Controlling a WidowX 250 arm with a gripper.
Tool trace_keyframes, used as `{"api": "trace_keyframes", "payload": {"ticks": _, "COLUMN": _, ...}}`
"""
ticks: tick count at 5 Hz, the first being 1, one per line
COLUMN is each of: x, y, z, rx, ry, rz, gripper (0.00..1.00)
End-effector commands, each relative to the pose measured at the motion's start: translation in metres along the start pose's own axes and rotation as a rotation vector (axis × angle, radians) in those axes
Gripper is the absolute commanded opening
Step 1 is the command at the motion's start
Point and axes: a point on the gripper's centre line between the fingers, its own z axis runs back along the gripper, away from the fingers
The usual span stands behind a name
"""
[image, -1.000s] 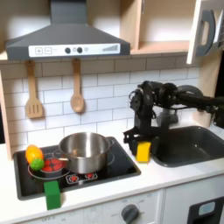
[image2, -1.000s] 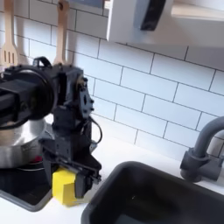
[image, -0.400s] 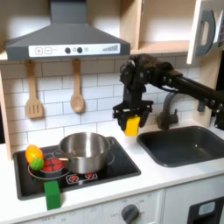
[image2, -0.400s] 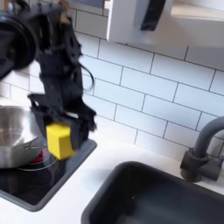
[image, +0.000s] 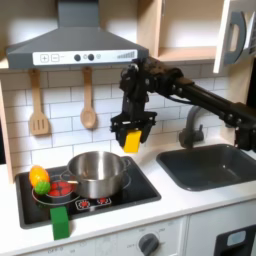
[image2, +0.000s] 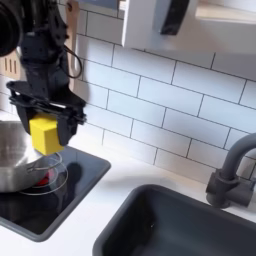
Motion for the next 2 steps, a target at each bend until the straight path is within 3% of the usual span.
{"api": "trace_keyframes", "payload": {"ticks": 1, "x": 0.0064, "y": 0.0297, "z": -0.0088, "rx": 0.054, "ry": -0.01, "rz": 0.02, "gripper": 0.0}}
{"api": "trace_keyframes", "payload": {"ticks": 2, "x": 0.0088, "y": 0.0395, "z": -0.0149, "rx": 0.052, "ry": -0.014, "rz": 0.028, "gripper": 0.0}}
